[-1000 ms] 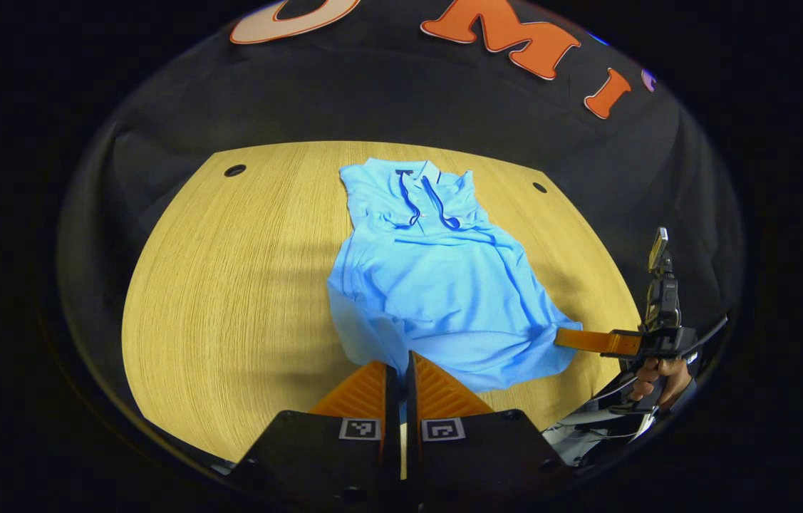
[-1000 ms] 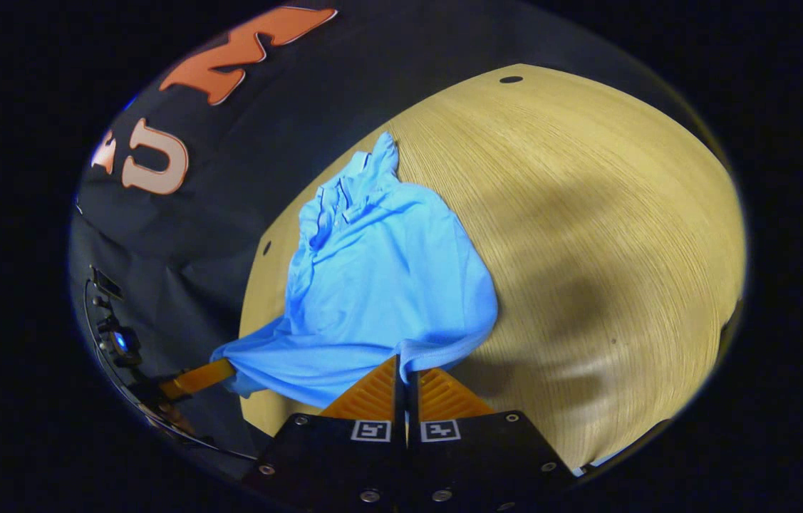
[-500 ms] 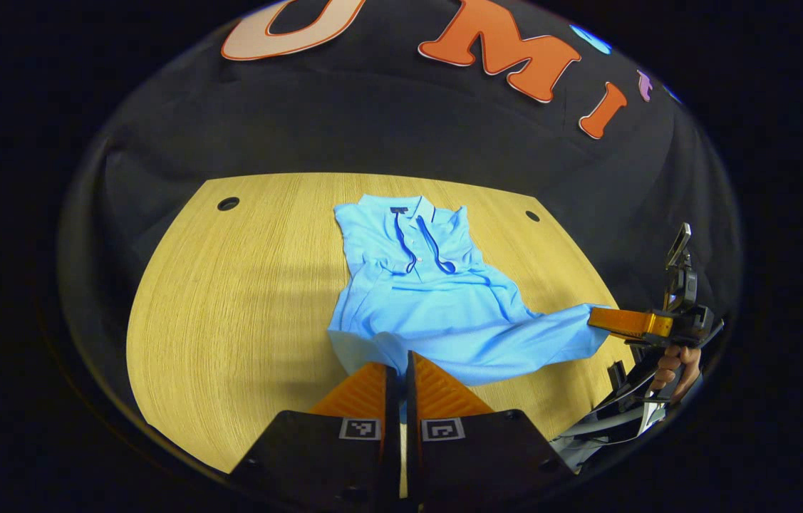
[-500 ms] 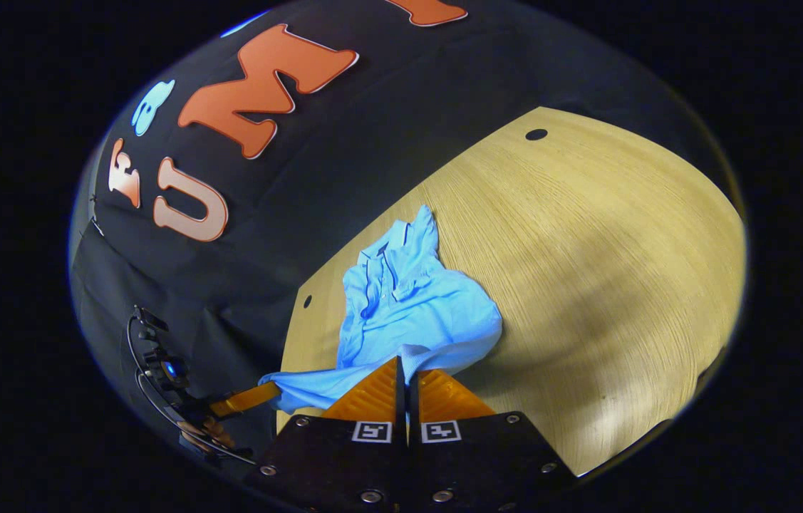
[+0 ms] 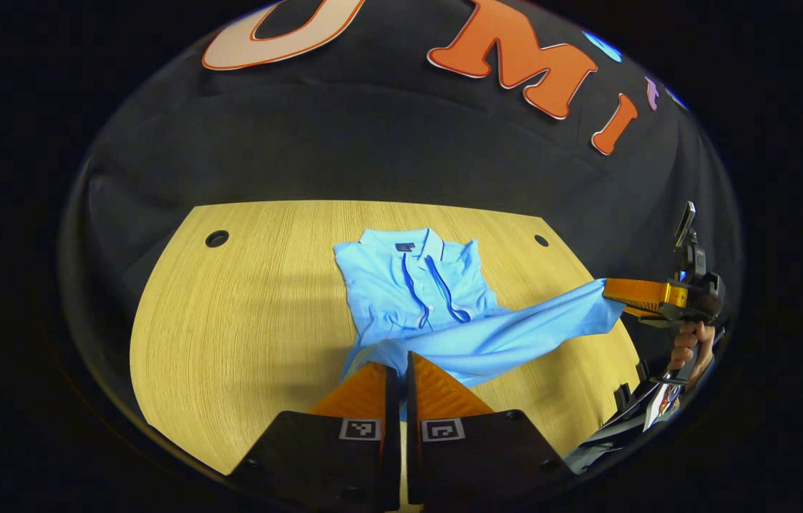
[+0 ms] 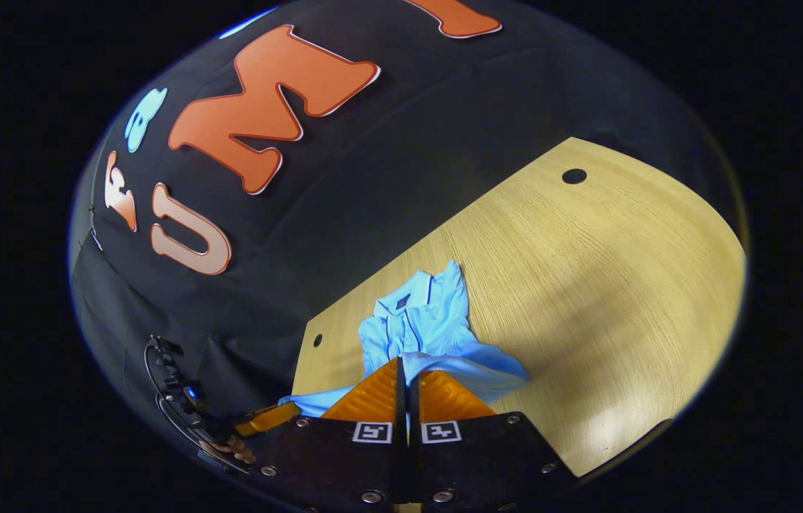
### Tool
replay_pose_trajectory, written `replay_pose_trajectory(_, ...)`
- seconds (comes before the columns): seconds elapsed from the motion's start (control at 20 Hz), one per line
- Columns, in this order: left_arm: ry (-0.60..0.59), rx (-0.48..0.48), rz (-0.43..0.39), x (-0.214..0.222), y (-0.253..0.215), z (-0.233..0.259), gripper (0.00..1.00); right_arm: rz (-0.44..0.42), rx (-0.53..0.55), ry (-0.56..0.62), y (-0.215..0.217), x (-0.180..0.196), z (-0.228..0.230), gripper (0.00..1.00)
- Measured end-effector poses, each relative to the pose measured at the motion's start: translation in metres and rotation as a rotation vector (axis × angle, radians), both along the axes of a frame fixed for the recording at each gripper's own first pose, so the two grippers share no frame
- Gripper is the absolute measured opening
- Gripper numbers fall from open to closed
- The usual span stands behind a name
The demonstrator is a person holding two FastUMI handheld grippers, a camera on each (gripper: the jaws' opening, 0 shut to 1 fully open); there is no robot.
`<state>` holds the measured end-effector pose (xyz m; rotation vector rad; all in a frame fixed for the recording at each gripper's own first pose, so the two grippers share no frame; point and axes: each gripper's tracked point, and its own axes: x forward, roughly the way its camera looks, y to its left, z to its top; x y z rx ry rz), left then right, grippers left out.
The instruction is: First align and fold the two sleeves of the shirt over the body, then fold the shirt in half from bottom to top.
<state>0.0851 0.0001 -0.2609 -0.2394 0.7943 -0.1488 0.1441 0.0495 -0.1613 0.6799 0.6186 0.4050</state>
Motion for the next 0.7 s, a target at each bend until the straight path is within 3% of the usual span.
replay_pose_trajectory(0.45, 0.002, -0.045, 0.039, 0.121, 0.036, -0.033, 0.07, -0.012, -0.055, 0.069, 0.026, 0.105, -0.010, 0.01)
replay_pose_trajectory(0.7, -0.020, 0.022, 0.012, 0.175, 0.049, -0.056, 0.07, -0.015, -0.066, 0.100, 0.037, 0.155, -0.015, 0.02)
